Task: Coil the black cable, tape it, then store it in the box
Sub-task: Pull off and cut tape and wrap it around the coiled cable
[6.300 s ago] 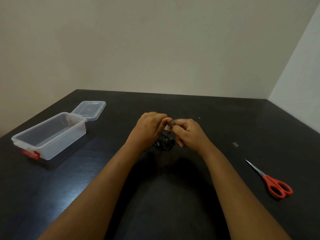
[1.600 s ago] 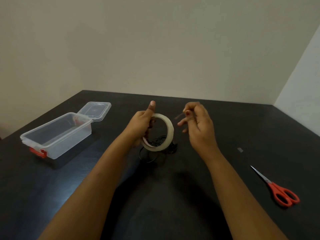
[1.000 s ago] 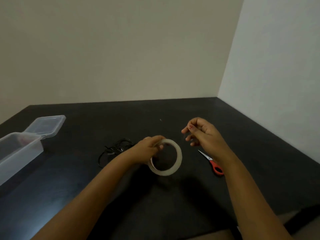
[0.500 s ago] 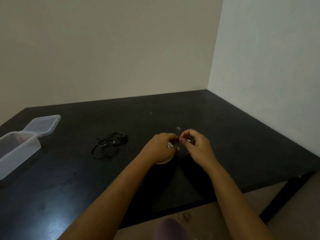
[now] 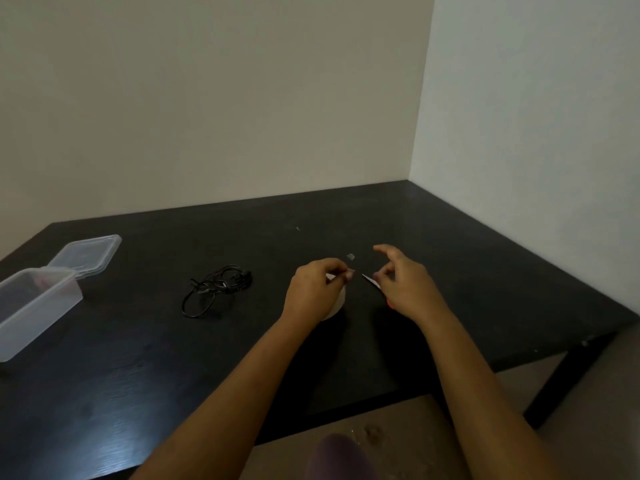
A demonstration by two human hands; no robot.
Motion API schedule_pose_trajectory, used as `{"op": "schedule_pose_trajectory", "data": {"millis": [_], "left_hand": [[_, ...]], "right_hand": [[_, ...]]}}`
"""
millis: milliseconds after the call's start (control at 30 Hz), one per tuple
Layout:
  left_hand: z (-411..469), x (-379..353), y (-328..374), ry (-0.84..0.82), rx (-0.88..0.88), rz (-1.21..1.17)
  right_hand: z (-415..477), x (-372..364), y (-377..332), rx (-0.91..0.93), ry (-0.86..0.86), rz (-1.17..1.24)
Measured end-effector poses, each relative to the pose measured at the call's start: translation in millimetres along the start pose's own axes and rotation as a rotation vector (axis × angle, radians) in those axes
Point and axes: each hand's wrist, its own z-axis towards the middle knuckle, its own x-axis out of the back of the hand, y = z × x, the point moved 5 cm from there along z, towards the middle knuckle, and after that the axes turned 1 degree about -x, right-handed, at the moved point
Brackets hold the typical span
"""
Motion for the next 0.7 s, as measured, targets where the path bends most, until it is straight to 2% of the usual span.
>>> {"op": "schedule_pose_trajectory", "data": {"millis": [67, 133, 333, 567, 700], "left_hand": [[1.0, 2.7, -1.5, 0.015, 0.031, -0.093], [1.8, 7.1, 1.2, 0.002, 0.037, -0.177], [3.1, 19.8, 5.7, -0.088, 0.059, -0.278], [4.8, 39.1, -1.2, -0.027, 0.067, -0.321], [4.8, 49.0, -4.1, -0.045, 0.063, -0.355]], "right_hand": [[-1.4, 3.4, 6.2, -0.118, -0.085, -0.308], [-6.6, 2.3, 8.5, -0.201, -0.149, -0.440], [-13.3, 1.3, -4.8, -0.263, -0.240, -0.565], [-17.2, -13.5, -26.7, -0.169, -0.407, -0.813], [-16.2, -11.9, -29.0, -0.120, -0.458, -0.744]]}}
